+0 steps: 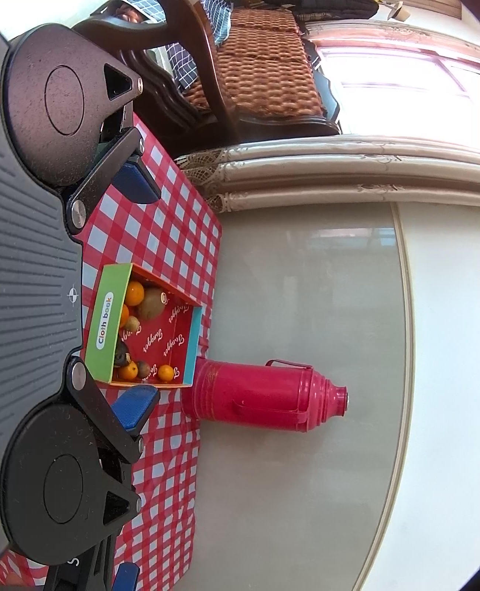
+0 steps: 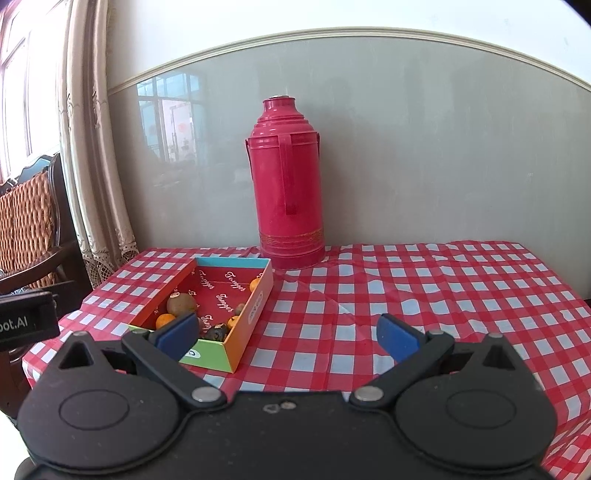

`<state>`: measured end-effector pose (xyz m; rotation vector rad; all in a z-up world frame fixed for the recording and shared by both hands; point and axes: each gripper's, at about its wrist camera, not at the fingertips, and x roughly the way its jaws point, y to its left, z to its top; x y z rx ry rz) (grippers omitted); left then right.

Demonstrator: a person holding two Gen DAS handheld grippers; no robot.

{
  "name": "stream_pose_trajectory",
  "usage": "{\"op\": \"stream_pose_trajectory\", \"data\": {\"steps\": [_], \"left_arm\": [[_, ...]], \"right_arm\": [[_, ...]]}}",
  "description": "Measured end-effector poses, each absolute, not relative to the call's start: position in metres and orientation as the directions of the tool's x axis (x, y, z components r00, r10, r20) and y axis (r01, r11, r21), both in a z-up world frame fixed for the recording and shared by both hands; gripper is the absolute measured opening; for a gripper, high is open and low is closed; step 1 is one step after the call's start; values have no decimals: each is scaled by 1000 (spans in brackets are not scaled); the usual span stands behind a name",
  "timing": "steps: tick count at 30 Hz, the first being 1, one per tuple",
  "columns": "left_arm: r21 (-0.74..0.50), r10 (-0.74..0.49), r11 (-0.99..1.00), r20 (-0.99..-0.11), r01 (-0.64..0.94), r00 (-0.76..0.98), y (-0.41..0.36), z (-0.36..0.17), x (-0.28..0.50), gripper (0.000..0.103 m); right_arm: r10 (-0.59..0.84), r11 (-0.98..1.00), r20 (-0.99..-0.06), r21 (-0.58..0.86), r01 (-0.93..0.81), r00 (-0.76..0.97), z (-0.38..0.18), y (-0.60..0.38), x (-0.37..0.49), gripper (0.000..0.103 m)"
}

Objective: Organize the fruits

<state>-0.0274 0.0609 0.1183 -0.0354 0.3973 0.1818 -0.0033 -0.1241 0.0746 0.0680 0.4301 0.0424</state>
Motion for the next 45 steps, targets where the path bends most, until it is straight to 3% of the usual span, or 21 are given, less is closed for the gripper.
{"op": "stream_pose_trajectory", "data": {"steps": [45], "left_arm": [[-19, 150, 985, -390, -171, 909, 57, 120, -22, 103]], "right_arm": [[76, 997, -429, 64, -53, 900, 73, -117, 1, 97]]}}
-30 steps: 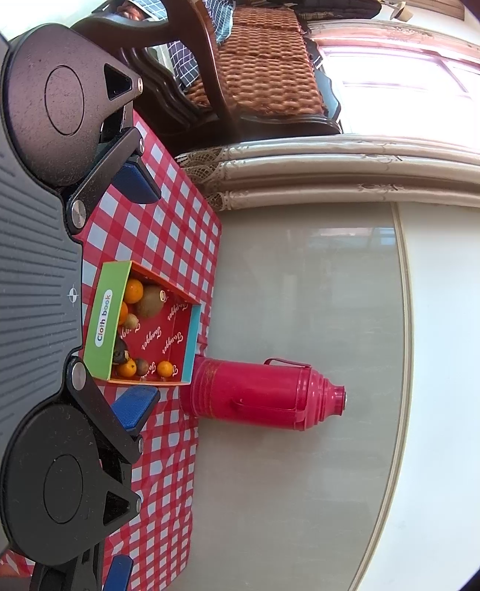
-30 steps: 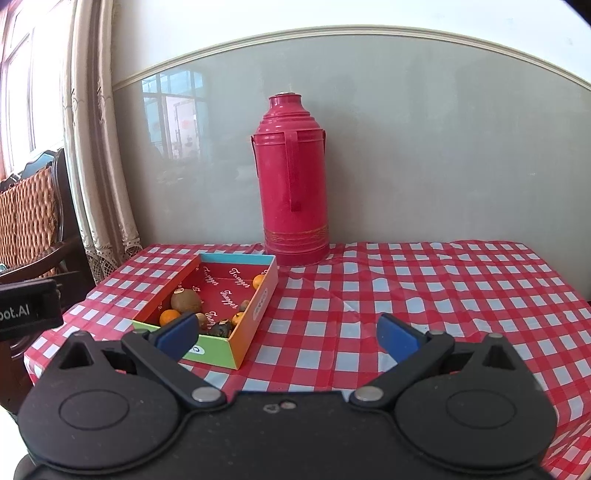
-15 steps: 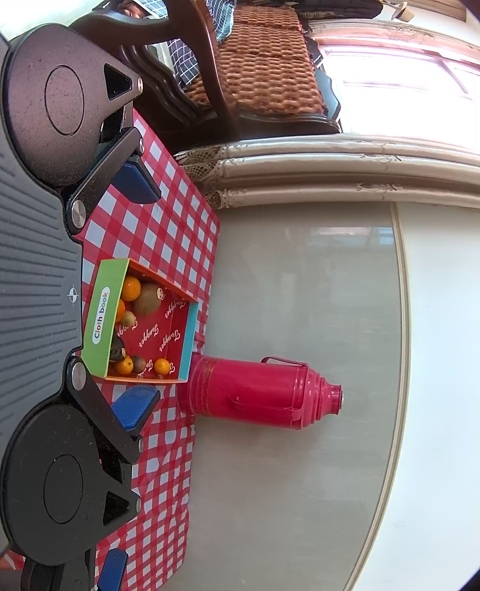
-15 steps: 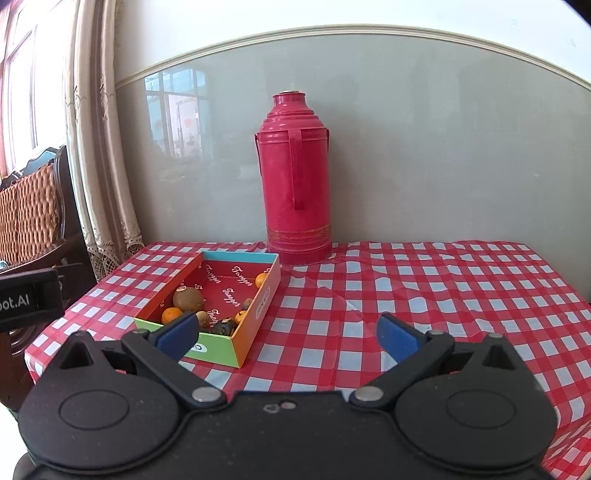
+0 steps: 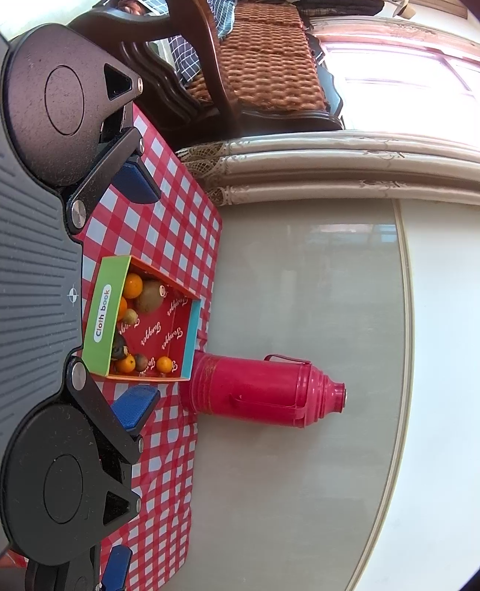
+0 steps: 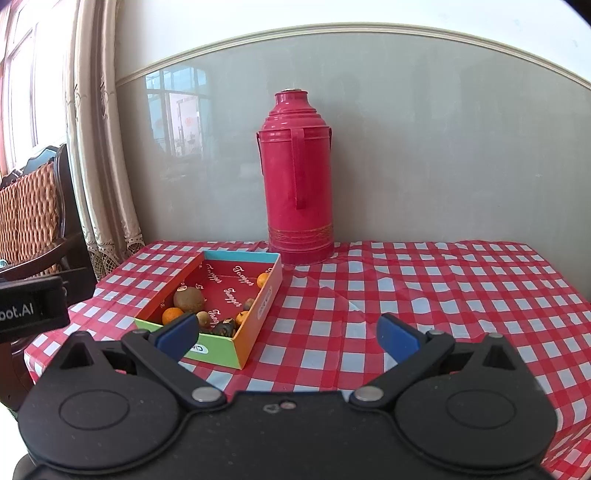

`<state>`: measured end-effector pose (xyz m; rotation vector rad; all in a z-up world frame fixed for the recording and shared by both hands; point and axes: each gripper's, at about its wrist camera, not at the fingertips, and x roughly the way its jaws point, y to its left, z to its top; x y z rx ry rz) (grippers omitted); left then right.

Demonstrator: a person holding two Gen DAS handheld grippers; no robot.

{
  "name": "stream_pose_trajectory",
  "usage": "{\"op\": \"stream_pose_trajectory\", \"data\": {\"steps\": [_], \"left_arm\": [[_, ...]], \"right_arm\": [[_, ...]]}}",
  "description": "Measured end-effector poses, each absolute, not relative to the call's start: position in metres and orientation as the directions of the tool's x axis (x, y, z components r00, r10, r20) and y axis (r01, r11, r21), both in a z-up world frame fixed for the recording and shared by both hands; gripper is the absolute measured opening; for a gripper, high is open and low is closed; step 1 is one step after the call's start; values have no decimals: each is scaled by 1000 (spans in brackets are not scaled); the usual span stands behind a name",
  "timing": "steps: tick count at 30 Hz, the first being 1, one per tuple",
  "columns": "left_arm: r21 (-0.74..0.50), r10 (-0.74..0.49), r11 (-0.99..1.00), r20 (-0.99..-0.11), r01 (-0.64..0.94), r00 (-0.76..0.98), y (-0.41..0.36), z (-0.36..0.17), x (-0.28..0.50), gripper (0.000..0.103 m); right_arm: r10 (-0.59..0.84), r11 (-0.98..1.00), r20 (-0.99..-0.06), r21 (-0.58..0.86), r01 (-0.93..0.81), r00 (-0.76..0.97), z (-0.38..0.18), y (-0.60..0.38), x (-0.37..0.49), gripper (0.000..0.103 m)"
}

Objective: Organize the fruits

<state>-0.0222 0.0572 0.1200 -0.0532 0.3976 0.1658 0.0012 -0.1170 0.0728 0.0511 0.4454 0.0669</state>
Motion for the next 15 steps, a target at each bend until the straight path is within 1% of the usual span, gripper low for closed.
{"op": "stream_pose_trajectory", "data": {"steps": [10, 15], "left_arm": [[-23, 159, 983, -386, -182, 909, 63, 117, -20, 103], [-34, 158, 983, -369, -183, 916, 66, 116, -20, 103]], "right_arm": [[77, 997, -424, 47, -63, 902, 76, -112, 7, 97], [83, 996, -428, 44, -71, 900, 76, -112, 8, 97]]}}
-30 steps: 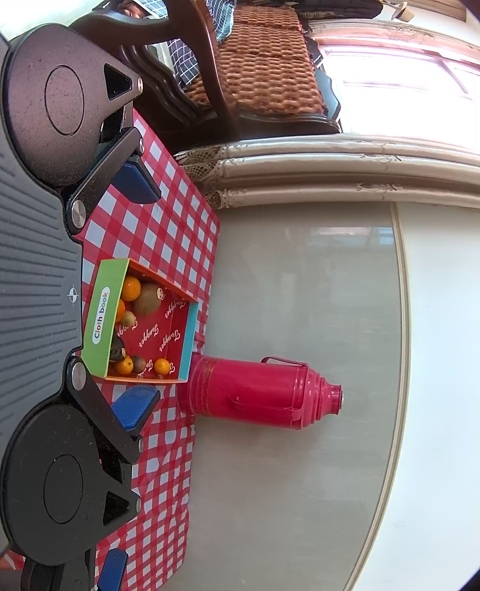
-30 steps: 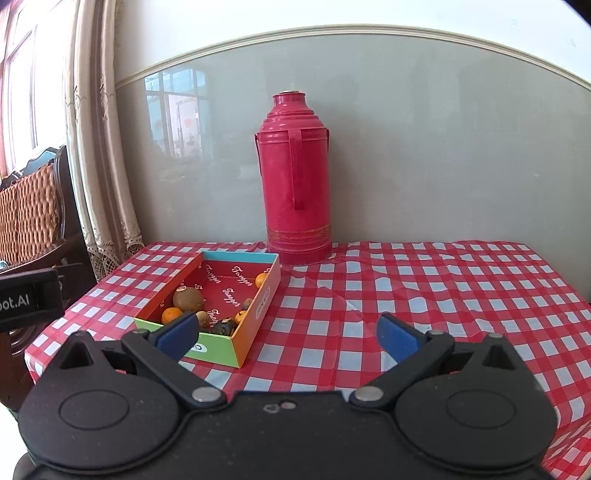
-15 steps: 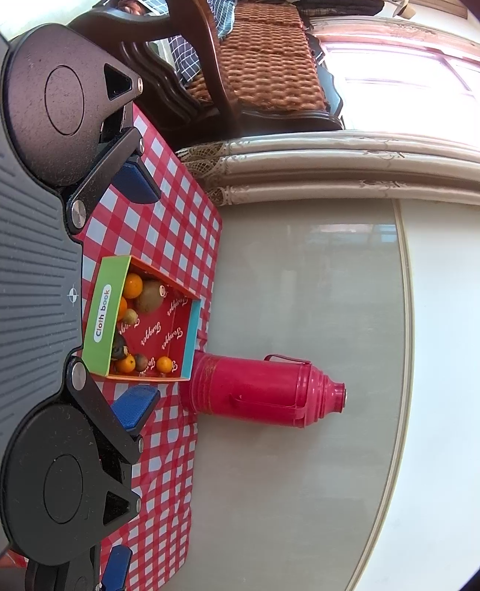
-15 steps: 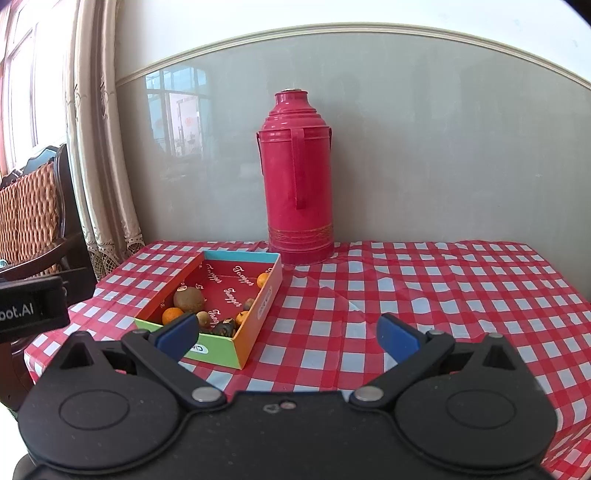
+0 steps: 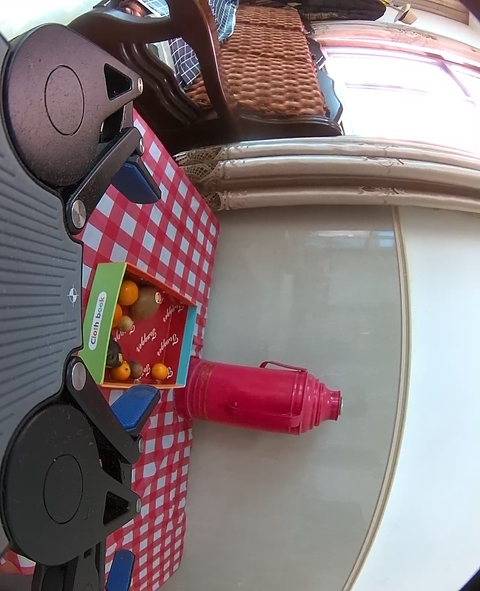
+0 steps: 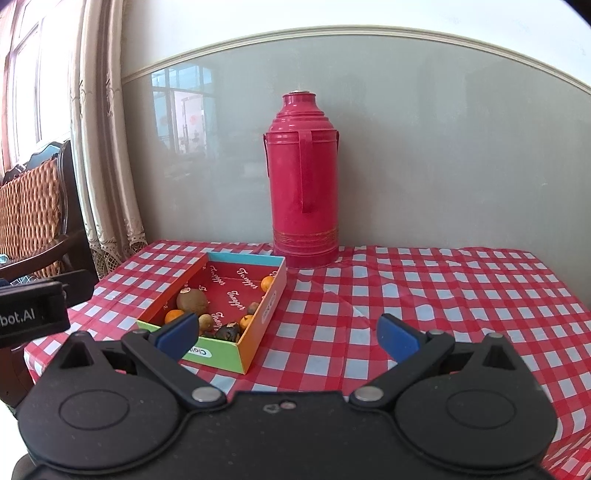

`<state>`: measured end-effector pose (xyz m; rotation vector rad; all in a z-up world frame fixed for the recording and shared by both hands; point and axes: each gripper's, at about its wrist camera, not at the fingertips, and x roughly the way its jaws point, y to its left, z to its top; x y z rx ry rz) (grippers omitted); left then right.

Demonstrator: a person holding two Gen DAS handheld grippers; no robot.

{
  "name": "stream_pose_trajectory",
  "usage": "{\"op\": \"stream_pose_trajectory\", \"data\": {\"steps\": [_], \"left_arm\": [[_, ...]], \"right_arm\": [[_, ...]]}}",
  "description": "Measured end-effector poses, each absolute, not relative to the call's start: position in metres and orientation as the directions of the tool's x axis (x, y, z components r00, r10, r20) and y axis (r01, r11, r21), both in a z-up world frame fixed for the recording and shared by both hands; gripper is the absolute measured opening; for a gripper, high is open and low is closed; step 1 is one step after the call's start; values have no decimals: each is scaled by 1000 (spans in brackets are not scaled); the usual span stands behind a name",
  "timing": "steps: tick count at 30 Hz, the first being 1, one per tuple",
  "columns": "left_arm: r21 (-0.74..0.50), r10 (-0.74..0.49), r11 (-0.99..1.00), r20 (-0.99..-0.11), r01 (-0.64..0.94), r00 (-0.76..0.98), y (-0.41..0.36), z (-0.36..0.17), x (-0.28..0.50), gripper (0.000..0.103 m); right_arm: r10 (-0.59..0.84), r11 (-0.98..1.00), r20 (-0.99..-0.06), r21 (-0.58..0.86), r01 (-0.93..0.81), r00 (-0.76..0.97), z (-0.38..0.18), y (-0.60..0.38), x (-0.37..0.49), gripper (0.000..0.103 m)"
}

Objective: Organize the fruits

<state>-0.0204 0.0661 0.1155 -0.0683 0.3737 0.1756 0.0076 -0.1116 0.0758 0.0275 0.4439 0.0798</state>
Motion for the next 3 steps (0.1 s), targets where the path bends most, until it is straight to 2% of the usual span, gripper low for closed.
{"op": "stream_pose_trajectory", "data": {"steps": [3], "left_arm": [[-49, 158, 982, -338, -185, 928, 68, 116, -24, 103]], "right_arm": [[83, 997, -428, 37, -75, 900, 76, -112, 10, 97]]}}
